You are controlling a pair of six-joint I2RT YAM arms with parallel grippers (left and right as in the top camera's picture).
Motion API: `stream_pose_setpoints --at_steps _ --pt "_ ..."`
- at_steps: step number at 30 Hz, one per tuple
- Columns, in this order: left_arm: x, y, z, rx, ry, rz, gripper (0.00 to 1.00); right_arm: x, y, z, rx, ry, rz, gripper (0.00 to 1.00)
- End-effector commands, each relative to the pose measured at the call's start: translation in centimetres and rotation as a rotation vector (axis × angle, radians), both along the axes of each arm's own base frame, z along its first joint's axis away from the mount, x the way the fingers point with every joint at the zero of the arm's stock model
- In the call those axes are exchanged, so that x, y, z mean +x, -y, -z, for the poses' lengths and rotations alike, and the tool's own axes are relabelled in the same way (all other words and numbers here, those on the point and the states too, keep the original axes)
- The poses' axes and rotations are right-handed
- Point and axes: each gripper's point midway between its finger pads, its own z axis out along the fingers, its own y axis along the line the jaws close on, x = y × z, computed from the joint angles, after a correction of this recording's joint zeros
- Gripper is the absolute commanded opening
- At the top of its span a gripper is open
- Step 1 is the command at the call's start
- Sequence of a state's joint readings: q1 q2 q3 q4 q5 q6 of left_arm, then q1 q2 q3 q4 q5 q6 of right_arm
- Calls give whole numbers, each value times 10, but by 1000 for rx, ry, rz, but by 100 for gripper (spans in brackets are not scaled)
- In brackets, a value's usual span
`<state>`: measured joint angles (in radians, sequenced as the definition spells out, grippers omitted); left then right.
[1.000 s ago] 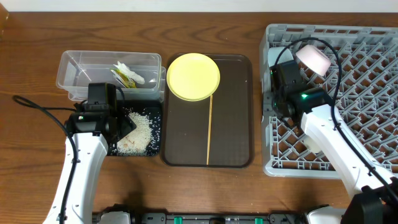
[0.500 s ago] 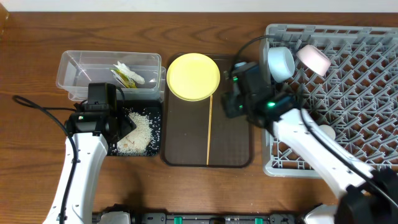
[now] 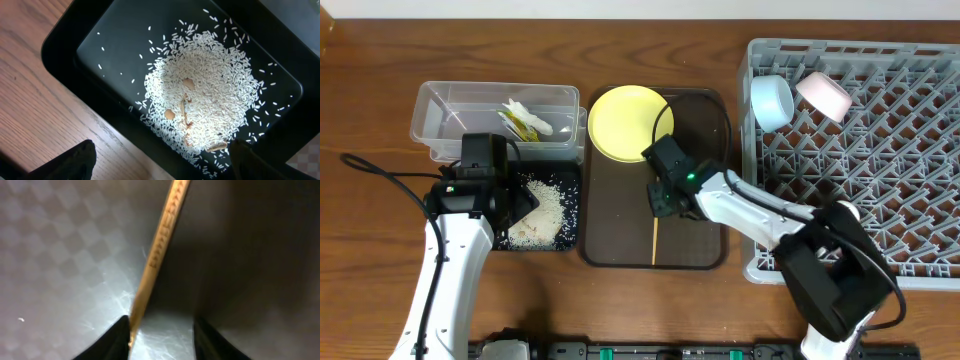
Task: Sort waste into correct bins and load items into the dishwasher rack
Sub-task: 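Return the right gripper to the tray and grasp the second chopstick, then carry the second chopstick to the rack's left edge and release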
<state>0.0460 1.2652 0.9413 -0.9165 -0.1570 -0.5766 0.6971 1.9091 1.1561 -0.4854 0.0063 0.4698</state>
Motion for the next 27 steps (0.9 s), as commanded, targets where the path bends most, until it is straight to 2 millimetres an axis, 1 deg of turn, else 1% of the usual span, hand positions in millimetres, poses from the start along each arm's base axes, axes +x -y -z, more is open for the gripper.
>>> stream_pose_setpoints --at_steps 1,5,8,9,12,16,19,21,27 --pt "1 -3 -4 8 12 -12 88 0 7 8 -41 -9 69 31" --pt "1 -3 -4 8 12 -12 88 3 23 7 -107 13 118 31" --pt "1 -3 -4 8 12 -12 88 4 28 7 -110 5 138 31" --pt "1 -3 -4 8 12 -12 88 3 27 7 -102 -1 140 31" --pt "2 -3 -4 8 13 -12 88 1 13 3 -27 -25 117 31" --pt "1 -3 -4 8 12 -12 88 2 -5 -9 67 -26 92 33" --pt "2 -3 -4 8 13 -12 88 6 -9 -21 89 10 90 33" --pt "2 -3 -4 8 16 -12 88 10 -10 -24 87 36 91 34" --pt "3 -3 -5 8 20 -12 88 7 -8 -17 51 39 90 34"
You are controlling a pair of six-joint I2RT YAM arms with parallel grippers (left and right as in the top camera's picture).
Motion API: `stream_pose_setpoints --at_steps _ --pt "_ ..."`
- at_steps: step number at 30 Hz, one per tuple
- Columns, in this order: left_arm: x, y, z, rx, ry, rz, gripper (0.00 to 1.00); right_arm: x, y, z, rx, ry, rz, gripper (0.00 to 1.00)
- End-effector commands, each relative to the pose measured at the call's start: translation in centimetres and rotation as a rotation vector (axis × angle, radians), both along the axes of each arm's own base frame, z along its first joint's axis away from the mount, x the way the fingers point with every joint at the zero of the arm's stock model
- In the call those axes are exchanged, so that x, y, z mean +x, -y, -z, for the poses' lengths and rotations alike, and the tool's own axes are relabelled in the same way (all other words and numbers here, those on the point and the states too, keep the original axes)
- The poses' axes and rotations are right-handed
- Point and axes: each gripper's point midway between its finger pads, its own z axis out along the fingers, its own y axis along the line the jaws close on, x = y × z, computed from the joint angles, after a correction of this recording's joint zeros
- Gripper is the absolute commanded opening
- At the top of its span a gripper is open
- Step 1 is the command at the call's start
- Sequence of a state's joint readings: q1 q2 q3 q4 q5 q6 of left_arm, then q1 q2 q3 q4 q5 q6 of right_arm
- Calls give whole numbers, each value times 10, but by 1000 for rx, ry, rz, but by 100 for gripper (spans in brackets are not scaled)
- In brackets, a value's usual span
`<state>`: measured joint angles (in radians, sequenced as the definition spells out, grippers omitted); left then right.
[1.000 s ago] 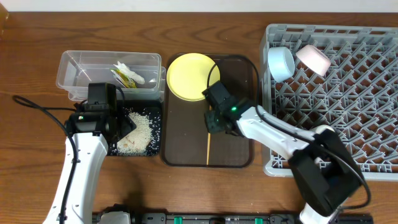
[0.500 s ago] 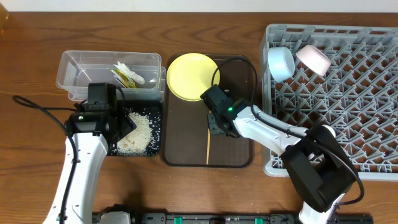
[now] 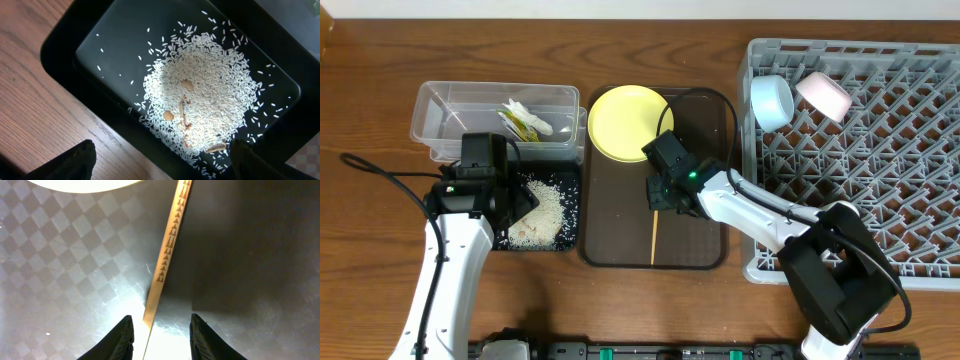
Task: Sort waste into correct bins and load items into the dishwasher rack
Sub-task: 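Carry the second chopstick to the rack's left edge and release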
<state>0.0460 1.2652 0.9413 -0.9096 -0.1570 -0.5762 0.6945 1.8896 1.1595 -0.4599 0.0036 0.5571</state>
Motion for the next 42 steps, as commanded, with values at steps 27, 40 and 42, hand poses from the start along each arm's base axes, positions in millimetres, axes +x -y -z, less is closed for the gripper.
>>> stream_pose_setpoints --at_steps 27,40,42 --pt "1 -3 -4 8 12 -12 88 -9 -8 11 -43 6 31 31" --pt "1 -3 -4 8 12 -12 88 -15 1 30 -100 -35 46 17" --pt "1 -3 -4 8 11 -12 88 -11 9 25 -117 -21 70 12"
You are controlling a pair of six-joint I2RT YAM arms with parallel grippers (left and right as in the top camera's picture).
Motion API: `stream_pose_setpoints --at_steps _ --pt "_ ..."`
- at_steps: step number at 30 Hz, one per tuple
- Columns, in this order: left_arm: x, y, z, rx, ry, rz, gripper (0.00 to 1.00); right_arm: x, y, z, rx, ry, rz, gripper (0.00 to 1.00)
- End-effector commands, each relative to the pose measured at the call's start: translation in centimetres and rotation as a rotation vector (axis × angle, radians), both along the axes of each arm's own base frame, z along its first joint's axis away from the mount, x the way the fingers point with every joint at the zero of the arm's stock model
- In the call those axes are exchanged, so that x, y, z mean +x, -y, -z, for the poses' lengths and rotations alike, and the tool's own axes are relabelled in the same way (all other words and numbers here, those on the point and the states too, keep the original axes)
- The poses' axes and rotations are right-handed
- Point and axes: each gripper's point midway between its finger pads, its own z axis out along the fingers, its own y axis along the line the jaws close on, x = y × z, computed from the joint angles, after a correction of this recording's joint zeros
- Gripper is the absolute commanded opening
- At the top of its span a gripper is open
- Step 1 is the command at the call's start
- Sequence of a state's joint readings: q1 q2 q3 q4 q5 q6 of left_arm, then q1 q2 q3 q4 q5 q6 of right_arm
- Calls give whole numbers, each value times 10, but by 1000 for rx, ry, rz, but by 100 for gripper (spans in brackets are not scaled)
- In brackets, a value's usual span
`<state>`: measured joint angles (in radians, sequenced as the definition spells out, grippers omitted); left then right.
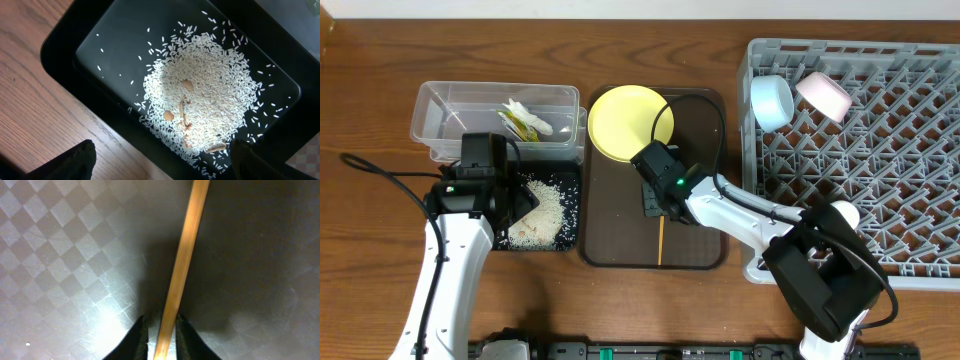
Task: Sort waste into correct bins and load items into the dishwasher rack
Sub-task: 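Carry the second chopstick to the rack's left edge and release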
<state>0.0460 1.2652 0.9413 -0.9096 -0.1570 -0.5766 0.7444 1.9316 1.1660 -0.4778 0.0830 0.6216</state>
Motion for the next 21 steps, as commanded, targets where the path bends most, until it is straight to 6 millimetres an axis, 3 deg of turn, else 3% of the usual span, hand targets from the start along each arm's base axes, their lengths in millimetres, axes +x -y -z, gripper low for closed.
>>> stream_pose_setpoints --at_steps 1,5,12,17,21 --pt "1 -3 -4 8 11 -12 88 1 15 5 -53 -6 52 10" --pt "1 -3 -4 8 11 -12 88 16 42 -21 -80 47 120 1" --pt "1 -3 -4 8 12 -12 88 41 86 -88 -28 159 169 1" --pt "1 -3 -4 8 12 -12 88 39 126 -128 -8 188 184 1" --pt "2 -3 -4 8 13 -12 88 28 164 -138 -61 164 215 1"
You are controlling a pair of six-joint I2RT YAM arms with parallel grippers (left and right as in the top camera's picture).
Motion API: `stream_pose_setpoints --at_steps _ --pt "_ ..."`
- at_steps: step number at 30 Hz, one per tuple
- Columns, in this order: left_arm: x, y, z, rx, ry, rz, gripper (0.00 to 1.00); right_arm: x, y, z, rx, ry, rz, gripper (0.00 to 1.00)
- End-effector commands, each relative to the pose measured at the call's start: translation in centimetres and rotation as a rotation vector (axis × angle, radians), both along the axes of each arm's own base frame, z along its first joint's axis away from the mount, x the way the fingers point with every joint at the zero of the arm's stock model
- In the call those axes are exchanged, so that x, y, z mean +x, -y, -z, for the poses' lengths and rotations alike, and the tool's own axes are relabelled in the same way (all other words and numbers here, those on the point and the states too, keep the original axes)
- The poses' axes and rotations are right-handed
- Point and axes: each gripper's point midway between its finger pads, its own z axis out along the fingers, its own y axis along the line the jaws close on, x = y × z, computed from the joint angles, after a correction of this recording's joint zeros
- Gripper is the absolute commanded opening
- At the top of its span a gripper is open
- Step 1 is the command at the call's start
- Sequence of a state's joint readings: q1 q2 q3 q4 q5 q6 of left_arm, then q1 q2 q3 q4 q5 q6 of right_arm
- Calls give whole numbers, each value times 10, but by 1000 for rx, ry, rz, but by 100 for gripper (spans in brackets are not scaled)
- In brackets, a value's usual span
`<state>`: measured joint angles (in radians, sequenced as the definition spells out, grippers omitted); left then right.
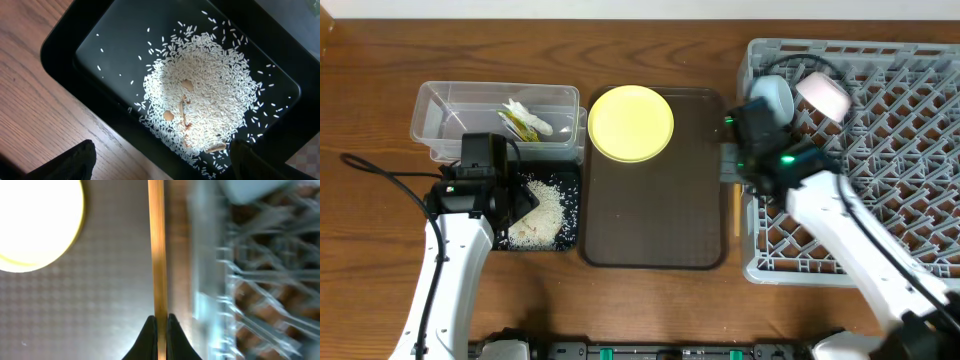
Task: Sort waste into correct bins and load items into the dishwasher rack
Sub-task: 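Carry the second chopstick to the rack's left edge and release, then reach the right gripper left to the yellow plate's rim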
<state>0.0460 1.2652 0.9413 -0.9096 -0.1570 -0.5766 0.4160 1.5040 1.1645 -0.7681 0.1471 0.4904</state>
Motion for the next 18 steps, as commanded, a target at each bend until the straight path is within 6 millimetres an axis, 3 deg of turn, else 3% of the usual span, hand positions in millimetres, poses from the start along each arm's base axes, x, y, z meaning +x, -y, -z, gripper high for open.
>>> stream_pose_setpoints --at_steps 1,7,12,14,16,18 --pt "2 -3 -4 8 14 -12 88 -5 29 -5 -53 -19 3 1" --pt "2 -3 -4 8 15 -12 88 -22 67 10 -104 -141 64 1" --pt "2 -3 -4 8 16 -12 88 -21 64 21 -98 -178 18 1" --pt "2 -3 -4 8 16 -12 88 -20 62 24 -92 -183 15 8" --pt "2 -3 -4 8 17 -12 88 -16 61 24 -86 -170 14 21" --pt "2 -3 -4 8 16 -12 88 -10 59 20 -77 -142 14 24"
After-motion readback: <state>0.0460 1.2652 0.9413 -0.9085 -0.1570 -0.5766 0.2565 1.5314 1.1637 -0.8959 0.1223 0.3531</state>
